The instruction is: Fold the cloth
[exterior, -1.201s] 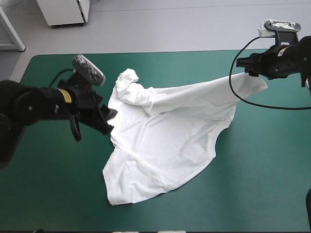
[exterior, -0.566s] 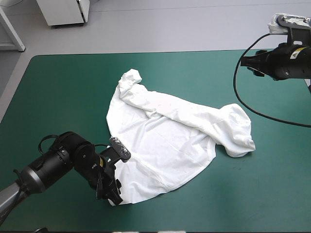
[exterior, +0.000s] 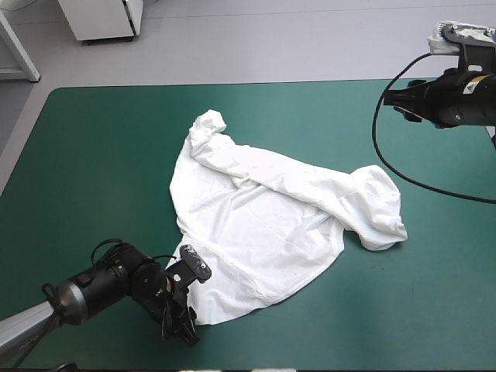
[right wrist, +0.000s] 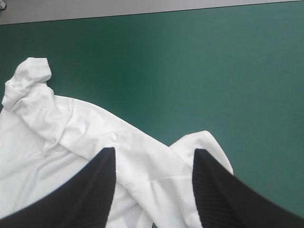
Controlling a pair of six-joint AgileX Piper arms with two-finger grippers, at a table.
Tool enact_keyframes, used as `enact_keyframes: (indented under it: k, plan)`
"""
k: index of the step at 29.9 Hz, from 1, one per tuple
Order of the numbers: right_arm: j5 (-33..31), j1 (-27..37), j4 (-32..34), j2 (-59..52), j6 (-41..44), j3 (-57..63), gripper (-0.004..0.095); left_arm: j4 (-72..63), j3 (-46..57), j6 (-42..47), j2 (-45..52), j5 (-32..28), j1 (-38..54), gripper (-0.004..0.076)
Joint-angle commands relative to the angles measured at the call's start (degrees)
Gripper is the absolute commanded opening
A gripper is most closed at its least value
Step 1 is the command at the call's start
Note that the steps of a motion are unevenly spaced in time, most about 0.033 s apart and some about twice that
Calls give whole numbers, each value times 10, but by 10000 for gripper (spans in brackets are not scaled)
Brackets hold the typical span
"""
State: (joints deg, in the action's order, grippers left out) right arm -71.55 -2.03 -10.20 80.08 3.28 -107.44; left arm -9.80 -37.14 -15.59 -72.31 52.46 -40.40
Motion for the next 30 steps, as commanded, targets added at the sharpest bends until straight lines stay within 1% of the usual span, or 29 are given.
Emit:
enact_keyframes:
  k: [1, 2, 4, 6, 8, 11, 20, 23, 28, 30]
  plan:
    - [18, 3, -5, -19, -4, -14, 466, -5, -1, 0, -33, -53, -2, 333]
    - [18, 3, -5, -19, -4, -14, 466, -5, -1, 0, -49, -53, -2, 288]
    - [18, 3, -5, -19, -4, -14, 467, -14, -2, -8, -72, -48, -2, 173]
    - [18, 3, -5, -19, -4, -14, 466, -15, -2, -17, -84, -44, -2, 3]
    - [18, 3, 0, -19, -5, -14, 467, -13, -4, -24, -85, -44, -2, -10]
    - [18, 3, 20, -18, -12, 2, 467, -14, -6, -24, -85, -41, -2, -9]
    - [28, 3, 31, -8, -21, 181, 469, -20, -29, -24, -85, -38, -2, -9]
    - [30, 3, 54, 6, -19, 218, 469, -22, -37, -24, -85, -37, -2, -9]
    - [39, 3, 62, 26, -19, 259, 469, -27, -53, -24, -85, -37, -2, -9]
    - [49, 3, 75, 39, -11, 276, 469, -27, -54, -24, -85, -40, -2, -9]
